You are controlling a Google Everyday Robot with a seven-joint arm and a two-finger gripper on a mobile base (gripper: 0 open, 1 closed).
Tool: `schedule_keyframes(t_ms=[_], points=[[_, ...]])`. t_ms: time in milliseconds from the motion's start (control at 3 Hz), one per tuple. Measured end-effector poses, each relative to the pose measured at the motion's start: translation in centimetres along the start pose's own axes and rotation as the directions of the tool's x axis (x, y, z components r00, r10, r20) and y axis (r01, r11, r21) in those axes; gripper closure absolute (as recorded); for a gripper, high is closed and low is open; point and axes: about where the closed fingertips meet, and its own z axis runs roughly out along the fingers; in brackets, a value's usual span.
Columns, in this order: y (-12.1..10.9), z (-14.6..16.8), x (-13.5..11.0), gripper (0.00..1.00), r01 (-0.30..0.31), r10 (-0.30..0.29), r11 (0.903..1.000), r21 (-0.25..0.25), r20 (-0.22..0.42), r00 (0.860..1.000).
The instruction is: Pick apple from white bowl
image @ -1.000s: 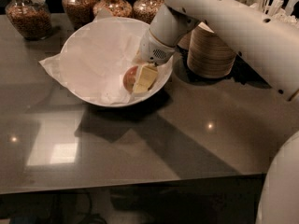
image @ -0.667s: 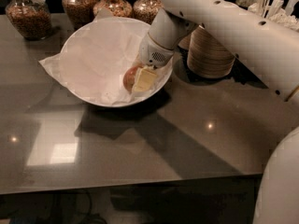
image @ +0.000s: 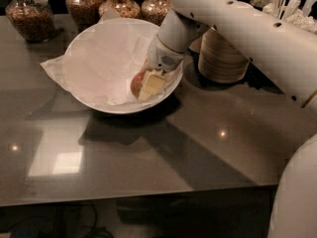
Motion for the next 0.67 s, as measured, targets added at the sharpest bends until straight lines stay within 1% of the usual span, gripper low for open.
schedule_keyframes(t_ms=[333,667], points=[[0.1,-0.1,-0.2,0.91,0.006,-0.006,1.0000,-0.006,0.015,1.000],[0.3,-1.6,-1.0,1.00,0.029,-0.030,0.9995,0.011,0.063,0.998]])
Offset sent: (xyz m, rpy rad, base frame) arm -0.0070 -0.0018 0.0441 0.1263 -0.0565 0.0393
